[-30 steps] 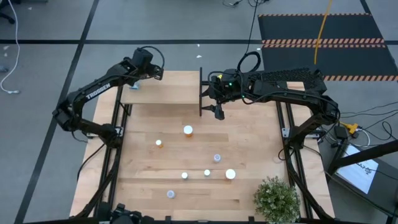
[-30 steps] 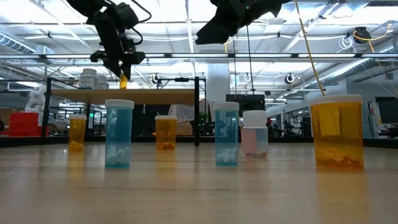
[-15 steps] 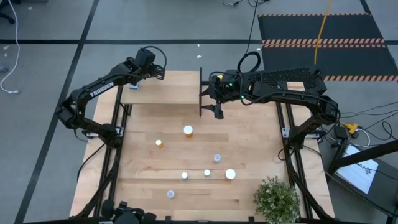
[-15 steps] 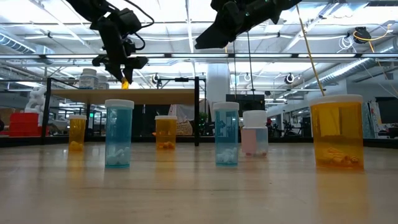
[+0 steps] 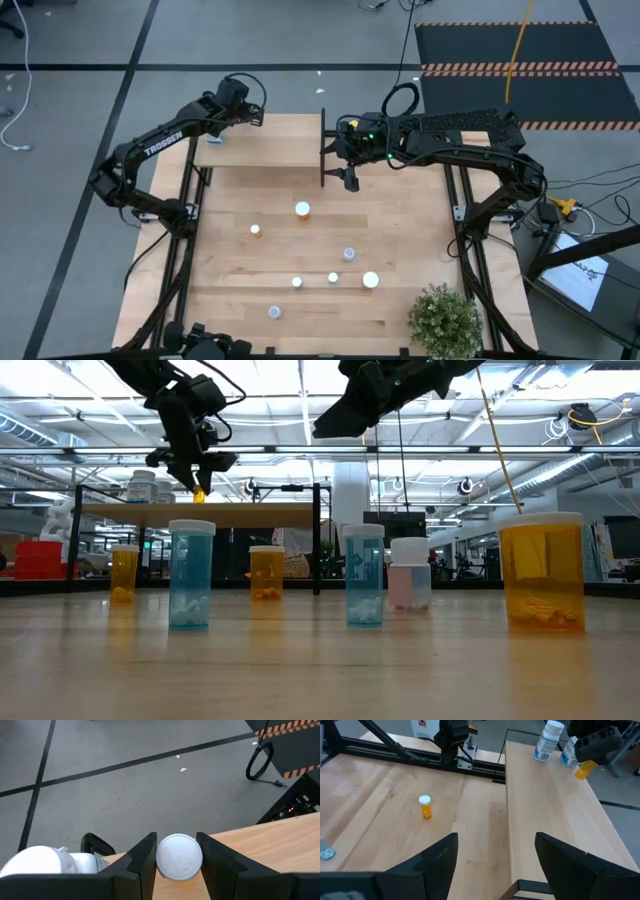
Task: Pick and place medicine bottles onto shelf by color
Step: Put the right small orange pill bottle on the shelf
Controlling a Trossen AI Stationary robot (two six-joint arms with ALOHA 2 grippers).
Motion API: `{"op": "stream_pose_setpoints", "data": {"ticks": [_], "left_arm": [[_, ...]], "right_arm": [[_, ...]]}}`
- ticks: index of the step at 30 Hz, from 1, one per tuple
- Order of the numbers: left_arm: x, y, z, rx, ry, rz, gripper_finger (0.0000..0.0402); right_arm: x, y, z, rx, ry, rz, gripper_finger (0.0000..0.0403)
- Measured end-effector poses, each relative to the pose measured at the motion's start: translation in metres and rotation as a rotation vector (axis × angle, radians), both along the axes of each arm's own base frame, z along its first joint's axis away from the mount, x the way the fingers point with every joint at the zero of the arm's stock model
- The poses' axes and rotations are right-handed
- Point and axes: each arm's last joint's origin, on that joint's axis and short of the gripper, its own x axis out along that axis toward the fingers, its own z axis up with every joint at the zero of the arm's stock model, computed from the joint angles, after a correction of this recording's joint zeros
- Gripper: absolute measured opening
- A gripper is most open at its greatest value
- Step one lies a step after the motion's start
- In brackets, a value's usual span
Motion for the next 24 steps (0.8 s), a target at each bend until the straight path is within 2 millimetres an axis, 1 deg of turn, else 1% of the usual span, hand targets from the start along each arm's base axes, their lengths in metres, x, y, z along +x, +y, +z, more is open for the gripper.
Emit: {"op": "stream_pose_setpoints", "data": {"ticks": [4,9,24], "left_arm": [[0.002,0.0,-0.009,0.017,-0.015,-0.004,0.0133],[0.002,0.001,-0.015,0.029,-0.009,-0.016,0.0133],[0.002,0.001,-0.015,0.037,0.021,-0.022,0.0134]], "right_arm": [[0.0,0.0,0.0,0.0,0.0,0.0,0.0258],[0.0,0.0,0.0,0.004,0.001,-0.002,0.0258],[0.0,0.0,0.0,0.004,0.0,-0.002,0.0258]]}}
